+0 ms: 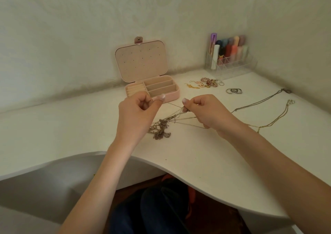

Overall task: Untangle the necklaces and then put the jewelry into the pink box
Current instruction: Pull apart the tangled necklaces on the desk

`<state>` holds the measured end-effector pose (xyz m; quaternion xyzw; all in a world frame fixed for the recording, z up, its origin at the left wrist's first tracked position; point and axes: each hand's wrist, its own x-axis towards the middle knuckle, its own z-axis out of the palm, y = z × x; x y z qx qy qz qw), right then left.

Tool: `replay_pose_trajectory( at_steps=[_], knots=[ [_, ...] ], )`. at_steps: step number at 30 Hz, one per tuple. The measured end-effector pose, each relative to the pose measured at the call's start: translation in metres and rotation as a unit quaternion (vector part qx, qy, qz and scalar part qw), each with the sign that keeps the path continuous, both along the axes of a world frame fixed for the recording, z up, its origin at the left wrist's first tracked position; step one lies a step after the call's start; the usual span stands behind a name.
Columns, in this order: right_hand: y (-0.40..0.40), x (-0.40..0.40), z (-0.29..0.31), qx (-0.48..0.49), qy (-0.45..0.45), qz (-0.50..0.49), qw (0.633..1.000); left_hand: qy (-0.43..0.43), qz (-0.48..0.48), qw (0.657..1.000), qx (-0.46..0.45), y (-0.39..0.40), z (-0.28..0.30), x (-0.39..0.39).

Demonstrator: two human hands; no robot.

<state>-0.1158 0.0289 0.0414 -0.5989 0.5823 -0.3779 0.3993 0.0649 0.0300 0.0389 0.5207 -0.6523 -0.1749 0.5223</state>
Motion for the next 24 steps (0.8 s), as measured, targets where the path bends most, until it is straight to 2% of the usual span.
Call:
replay_pose_trajectory(
  at_steps=[2,6,9,11,16,20,24],
  knots=[
    [0.001,0.002,0.000,-0.001,-0.008,0.006,1.000,-0.012,-0.010,1.000,-0.017,0.003,0.002,-0.003],
    [0.000,-0.001,0.002,-0.023,0.004,-0.011,1.000,0.135,-0.076,0.985,0.078,0.004,0.004,-0.007],
    [0.001,-0.003,0.003,-0.022,-0.004,-0.008,1.000,0.250,-0.085,0.957,0.119,0.002,0.009,-0.005],
    [0.003,-0.001,0.004,-0.017,-0.015,0.003,1.000,0.290,-0.073,0.945,0.130,0.001,0.012,-0.003],
    [0.006,0.003,0.004,-0.010,-0.044,0.014,0.999,0.153,-0.012,0.986,0.063,-0.001,0.013,-0.007],
    [0.007,0.000,0.005,-0.050,-0.052,-0.011,0.997,0.087,-0.033,0.982,0.163,-0.002,0.020,-0.012],
    [0.006,-0.005,0.011,-0.080,0.007,-0.023,0.997,0.077,-0.049,0.973,0.211,-0.004,0.022,-0.010]
  ],
)
